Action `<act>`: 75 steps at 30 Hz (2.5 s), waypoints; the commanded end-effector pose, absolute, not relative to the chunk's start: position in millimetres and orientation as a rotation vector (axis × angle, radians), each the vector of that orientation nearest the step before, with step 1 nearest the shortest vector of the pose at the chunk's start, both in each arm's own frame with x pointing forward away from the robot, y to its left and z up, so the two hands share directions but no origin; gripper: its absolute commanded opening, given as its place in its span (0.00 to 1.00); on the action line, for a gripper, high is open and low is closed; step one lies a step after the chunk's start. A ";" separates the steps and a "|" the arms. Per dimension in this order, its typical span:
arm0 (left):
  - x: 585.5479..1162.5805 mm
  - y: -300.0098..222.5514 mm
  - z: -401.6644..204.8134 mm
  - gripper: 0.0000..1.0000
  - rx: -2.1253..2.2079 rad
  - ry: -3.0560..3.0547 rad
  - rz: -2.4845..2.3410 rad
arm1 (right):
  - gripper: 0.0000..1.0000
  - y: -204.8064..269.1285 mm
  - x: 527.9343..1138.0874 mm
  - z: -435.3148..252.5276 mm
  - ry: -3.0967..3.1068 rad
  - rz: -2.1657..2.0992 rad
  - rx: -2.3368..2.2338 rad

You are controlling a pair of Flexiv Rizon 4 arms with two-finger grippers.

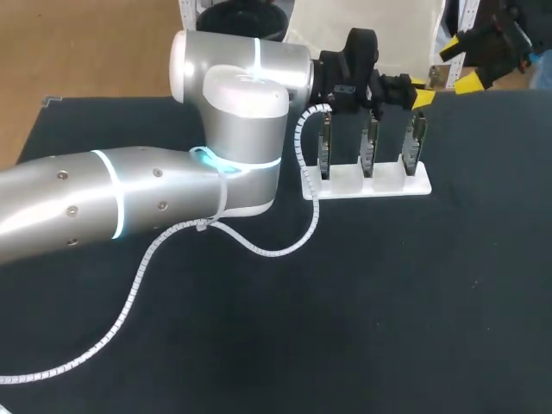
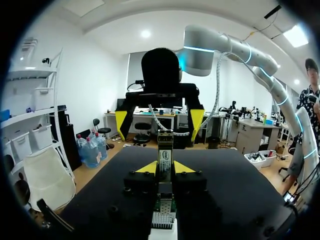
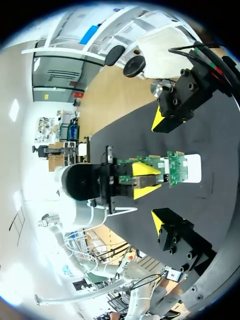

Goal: Pick up the optical module with the left hand, and insert it into the network port with the right hand.

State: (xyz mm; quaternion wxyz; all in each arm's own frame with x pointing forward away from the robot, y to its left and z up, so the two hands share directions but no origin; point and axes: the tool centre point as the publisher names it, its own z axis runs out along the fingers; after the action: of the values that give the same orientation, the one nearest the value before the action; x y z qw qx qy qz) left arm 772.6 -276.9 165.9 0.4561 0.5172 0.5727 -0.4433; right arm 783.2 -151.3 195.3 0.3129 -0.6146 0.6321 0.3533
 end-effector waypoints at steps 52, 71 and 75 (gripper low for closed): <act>775.1 -278.0 166.0 0.00 1.280 1.413 -1.095 | 0.00 -116.4 771.1 199.1 1.596 0.994 -1.670; 775.1 -278.0 166.0 1.00 1.280 1.413 -1.095 | 0.00 -113.5 769.7 200.0 1.585 0.995 -1.665; 775.1 -278.0 166.0 1.00 1.280 1.413 -1.095 | 0.00 -115.0 770.0 200.4 1.585 0.991 -1.663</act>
State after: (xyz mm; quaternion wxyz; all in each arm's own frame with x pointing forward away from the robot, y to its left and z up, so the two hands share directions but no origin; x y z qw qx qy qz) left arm 772.8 -276.7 166.0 0.4560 0.5174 0.5724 -0.4435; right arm 771.9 -114.6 200.4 0.3121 -0.6310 0.6012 0.3780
